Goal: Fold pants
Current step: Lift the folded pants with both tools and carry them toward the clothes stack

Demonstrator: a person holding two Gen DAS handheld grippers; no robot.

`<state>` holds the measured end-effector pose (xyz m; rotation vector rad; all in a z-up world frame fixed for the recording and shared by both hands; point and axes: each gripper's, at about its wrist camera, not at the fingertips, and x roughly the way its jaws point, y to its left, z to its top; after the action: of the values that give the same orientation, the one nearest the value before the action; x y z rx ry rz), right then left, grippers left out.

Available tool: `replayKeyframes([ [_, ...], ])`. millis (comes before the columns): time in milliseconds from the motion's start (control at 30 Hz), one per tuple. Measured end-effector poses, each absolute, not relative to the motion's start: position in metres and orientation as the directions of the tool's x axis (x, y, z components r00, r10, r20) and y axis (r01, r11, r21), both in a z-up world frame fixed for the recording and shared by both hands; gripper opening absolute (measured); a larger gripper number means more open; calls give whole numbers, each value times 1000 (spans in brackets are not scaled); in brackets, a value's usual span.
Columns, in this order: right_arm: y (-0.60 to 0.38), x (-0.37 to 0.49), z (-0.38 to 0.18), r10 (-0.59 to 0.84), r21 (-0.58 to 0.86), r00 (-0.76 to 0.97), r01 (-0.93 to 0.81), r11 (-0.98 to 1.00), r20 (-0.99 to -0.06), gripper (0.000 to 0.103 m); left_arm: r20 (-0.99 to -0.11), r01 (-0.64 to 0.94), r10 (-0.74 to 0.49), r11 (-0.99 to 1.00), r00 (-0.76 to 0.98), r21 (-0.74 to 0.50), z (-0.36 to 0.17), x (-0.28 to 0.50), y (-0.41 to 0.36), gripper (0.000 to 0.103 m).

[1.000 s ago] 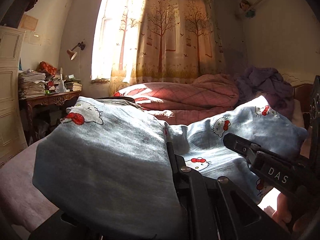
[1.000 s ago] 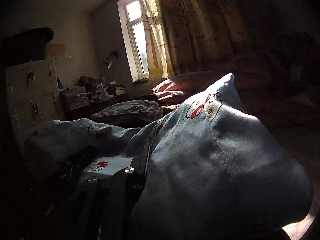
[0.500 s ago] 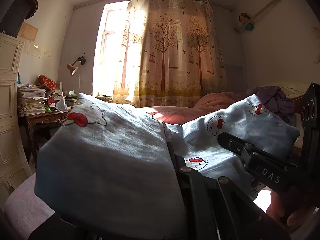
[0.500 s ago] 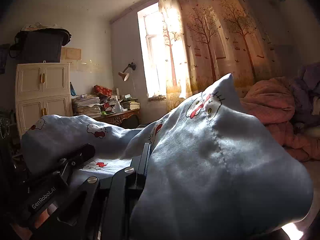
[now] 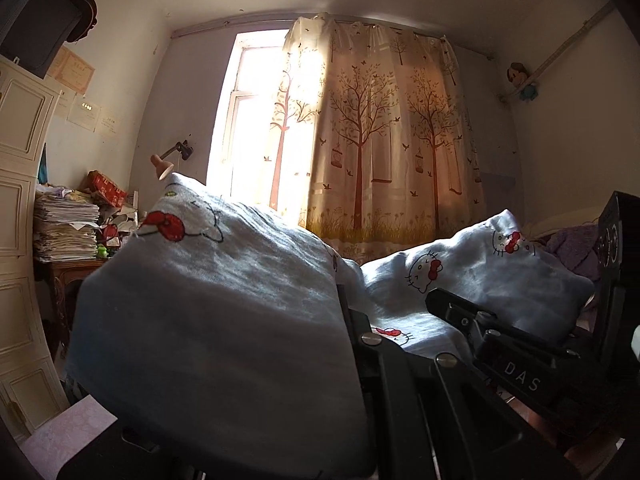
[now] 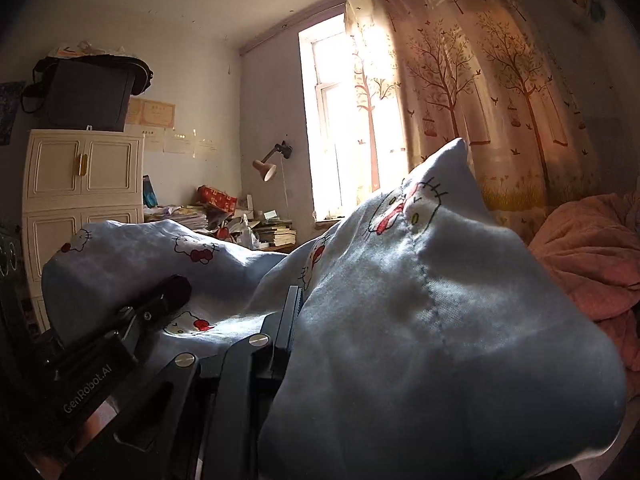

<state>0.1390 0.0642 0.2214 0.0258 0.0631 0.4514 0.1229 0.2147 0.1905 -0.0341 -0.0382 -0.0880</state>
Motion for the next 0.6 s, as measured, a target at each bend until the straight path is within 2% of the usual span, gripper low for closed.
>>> replayKeyframes([
  [200, 92, 219, 233, 456, 143, 888, -446, 884, -53, 19, 67, 106, -103, 994, 992, -39, 188, 190, 253, 7],
  [333, 109, 265, 217, 463, 161, 884, -448, 879, -66, 19, -14, 173, -176, 977, 984, -126, 136, 238, 284, 7],
  [433, 122, 297, 181, 452, 130, 882, -437, 890, -129, 19, -104, 100, -106, 993, 989, -59, 102, 272, 281, 8],
  [500, 134, 320, 162, 425, 79, 887, -417, 905, -179, 19, -125, 81, -85, 996, 989, -41, 90, 281, 278, 7],
  [600, 139, 348, 143, 399, 82, 888, -390, 917, -231, 19, -149, 75, -80, 996, 986, -40, 86, 286, 278, 11],
])
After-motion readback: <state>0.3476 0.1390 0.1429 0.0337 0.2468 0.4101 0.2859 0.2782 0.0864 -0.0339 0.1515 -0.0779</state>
